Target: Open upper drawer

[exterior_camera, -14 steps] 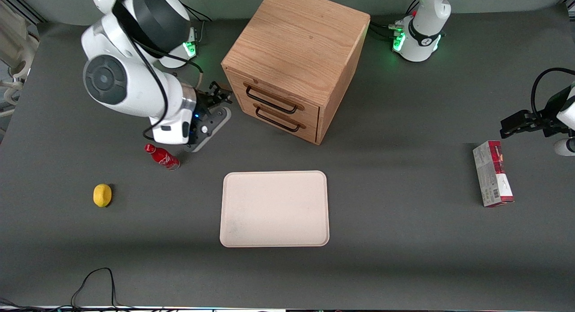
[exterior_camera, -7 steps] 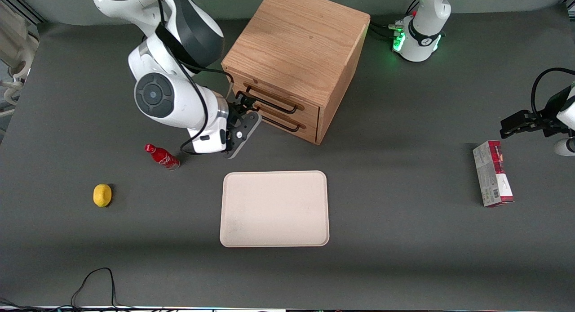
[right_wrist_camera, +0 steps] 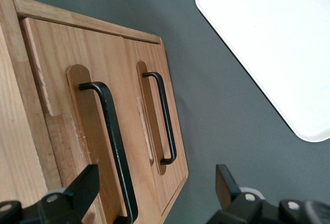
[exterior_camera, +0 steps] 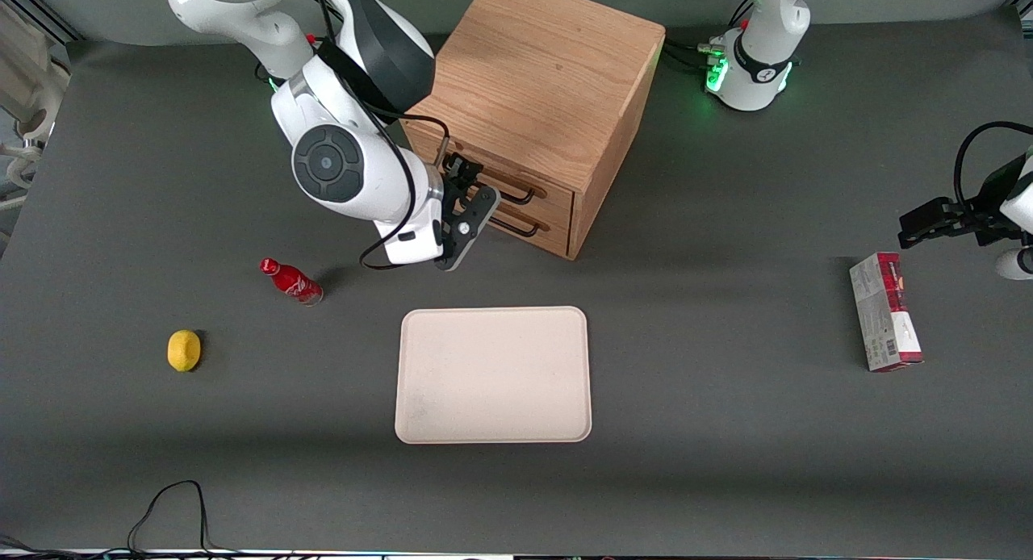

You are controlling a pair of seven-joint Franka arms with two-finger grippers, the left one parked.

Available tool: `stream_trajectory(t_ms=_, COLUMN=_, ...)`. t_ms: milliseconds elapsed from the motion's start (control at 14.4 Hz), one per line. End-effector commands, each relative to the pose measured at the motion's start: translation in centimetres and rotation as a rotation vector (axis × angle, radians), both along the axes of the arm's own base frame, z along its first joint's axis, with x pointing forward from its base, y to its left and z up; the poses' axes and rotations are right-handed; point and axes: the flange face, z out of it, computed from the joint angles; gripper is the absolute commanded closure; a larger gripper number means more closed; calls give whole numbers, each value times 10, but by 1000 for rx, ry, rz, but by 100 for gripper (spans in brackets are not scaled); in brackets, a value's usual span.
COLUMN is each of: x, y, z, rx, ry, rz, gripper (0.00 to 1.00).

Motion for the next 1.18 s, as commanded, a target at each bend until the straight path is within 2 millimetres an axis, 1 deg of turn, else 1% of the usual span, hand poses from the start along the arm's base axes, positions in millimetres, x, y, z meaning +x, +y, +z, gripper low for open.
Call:
stream_trajectory(t_ms=0, x=2, y=2, z=-6, rx=22, ry=12, rz=20, gripper=0)
stream_trajectory(t_ms=139, x=-1, y=2, z=-16, rx=12, ry=25, rz=20, gripper=0)
stream_trajectory(t_ms=278, x=-11, y=10, z=-22, rx=4, ry=31, rz=38, gripper=0)
stream_trajectory(t_ms=417, x=-13, y=10, z=-25, rx=-2, ry=34, rz=40, gripper=0)
stream_trajectory(t_ms=695, x=-13, y=10, z=-39, rx=-1, ry=21, rz=29, gripper=0)
stream_trajectory(t_ms=903, x=-19, y=16, z=-47, rx=-4, ry=20, rz=37, gripper=0)
stream_trajectory(t_ms=1112, x=-21, y=16, z=-50, rx=-6, ry=22, rz=38, gripper=0)
